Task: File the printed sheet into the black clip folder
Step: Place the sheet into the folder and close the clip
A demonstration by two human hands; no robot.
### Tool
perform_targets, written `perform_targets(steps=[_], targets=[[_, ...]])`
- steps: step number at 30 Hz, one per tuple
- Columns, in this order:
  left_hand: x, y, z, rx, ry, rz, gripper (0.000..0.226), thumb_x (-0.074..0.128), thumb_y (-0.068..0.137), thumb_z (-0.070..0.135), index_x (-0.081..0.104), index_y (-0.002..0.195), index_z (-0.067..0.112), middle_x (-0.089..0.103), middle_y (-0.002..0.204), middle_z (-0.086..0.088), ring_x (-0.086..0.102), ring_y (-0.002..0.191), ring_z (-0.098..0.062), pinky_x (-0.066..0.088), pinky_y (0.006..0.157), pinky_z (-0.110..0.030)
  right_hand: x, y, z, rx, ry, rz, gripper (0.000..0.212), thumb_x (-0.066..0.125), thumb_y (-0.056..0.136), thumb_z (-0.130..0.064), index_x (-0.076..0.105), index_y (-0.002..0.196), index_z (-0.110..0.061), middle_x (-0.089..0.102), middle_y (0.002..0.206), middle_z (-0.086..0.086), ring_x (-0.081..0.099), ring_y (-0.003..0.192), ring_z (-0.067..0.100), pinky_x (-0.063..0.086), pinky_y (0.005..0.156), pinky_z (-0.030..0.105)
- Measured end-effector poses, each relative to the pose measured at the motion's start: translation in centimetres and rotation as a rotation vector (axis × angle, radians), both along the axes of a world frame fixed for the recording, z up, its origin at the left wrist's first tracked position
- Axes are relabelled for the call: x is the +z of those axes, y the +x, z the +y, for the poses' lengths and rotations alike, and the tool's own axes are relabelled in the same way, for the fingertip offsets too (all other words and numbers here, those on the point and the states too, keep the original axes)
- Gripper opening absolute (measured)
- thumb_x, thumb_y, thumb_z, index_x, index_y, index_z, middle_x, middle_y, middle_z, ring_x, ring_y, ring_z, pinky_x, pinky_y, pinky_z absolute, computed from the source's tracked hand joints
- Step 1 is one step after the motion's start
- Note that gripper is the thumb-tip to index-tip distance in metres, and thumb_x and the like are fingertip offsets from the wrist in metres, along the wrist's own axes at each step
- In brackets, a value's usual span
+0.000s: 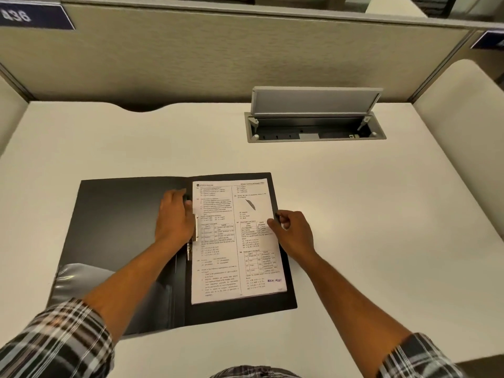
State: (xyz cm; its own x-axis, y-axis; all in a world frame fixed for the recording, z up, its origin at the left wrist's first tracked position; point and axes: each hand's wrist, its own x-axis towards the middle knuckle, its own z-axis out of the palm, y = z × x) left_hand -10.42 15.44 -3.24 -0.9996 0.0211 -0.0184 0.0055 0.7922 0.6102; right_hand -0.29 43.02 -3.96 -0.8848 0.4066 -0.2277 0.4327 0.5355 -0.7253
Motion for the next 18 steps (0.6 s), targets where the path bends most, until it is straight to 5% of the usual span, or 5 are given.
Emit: perform_targets(steps=[18], targets=[[-0.3,0.9,-0.1,-0.092,-0.069,0.000,0.035,0.041,0.102,0.029,0.056,0.129,0.013,0.051,0.130,-0.005,0.049,0.120,-0.024,0.050,0.096,-0.040,0.1,-0.1,-0.9,-0.005,0.084,-0.017,0.040,0.070,0.088,-0.051,0.068,0.121,-0.028,0.066,0.119,-0.004,0.065,0.105,0.018,0.060,0.092,0.042]])
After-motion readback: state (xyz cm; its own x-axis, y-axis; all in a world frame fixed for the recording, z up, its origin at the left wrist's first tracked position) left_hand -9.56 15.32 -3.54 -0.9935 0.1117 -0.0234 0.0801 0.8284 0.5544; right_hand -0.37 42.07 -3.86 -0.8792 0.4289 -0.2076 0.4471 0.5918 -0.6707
